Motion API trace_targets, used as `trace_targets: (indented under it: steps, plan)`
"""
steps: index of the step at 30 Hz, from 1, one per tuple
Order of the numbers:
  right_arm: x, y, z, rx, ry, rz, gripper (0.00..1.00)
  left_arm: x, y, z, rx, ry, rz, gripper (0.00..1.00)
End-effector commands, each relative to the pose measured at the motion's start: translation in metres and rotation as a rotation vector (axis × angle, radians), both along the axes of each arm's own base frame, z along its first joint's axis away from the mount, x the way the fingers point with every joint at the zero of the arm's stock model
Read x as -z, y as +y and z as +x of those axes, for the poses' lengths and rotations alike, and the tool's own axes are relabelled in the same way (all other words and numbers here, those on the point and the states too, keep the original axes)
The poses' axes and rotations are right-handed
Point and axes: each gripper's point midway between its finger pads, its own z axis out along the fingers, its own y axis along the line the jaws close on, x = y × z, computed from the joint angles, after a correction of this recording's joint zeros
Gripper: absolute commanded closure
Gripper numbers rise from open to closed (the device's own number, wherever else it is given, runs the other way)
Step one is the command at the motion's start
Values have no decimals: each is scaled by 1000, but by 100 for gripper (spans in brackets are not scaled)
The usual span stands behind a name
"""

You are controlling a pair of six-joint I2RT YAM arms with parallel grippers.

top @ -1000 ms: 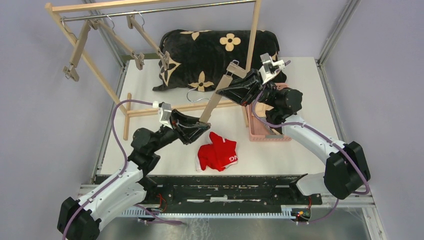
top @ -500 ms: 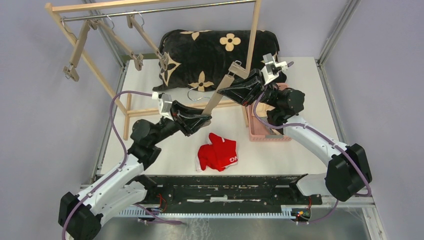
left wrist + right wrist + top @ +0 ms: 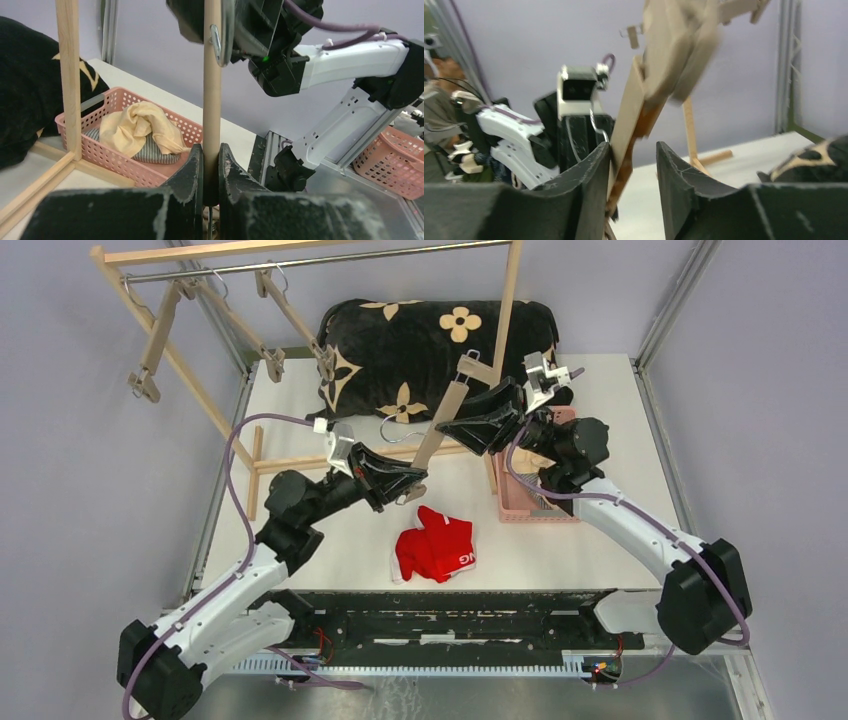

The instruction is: Remove the underwear clipped to the hanger

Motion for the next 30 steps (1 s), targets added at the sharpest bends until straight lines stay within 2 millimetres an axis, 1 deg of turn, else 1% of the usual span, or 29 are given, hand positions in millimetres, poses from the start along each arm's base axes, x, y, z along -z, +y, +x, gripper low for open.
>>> trace_targets:
  steps: [1,2,3,4,5,6,8,9,10,11,13,16,19,21,23,28,30]
  plan:
    - [27,-10,19,189,10,-100,51,-30,18,9,-134,2,15,97]
    - [40,-14,26,247,40,-135,50,-23,26,17,-207,40,44,97]
    - [53,-22,36,331,83,-162,50,-18,39,29,-308,76,65,97]
    - [65,-27,39,384,105,-197,49,-9,51,39,-396,114,103,97]
    - [87,-33,43,441,158,-262,48,3,62,46,-473,159,147,97]
    - [103,-40,43,494,187,-315,48,8,72,52,-539,189,180,97]
    - [132,-50,40,584,227,-405,47,26,89,60,-639,250,260,97]
    - [149,-53,35,604,246,-448,47,34,96,62,-679,277,295,97]
    - [161,-53,30,608,261,-478,46,39,102,63,-708,295,324,97]
    - [173,-52,23,603,276,-510,45,41,106,65,-732,307,345,97]
    - [196,-53,16,617,310,-570,45,47,113,67,-771,323,382,97]
    - [225,-50,5,608,349,-654,44,47,121,72,-838,325,418,97]
    - [250,-35,-13,560,362,-722,43,41,121,72,-896,301,448,97]
    - [265,-25,-22,539,365,-774,41,39,114,72,-900,288,464,97]
    - [284,-17,-29,525,372,-831,40,41,103,72,-893,281,488,97]
    - [319,-6,-40,491,414,-892,31,43,84,71,-917,253,542,97]
    - [329,-4,-39,489,429,-891,28,40,77,71,-917,243,540,97]
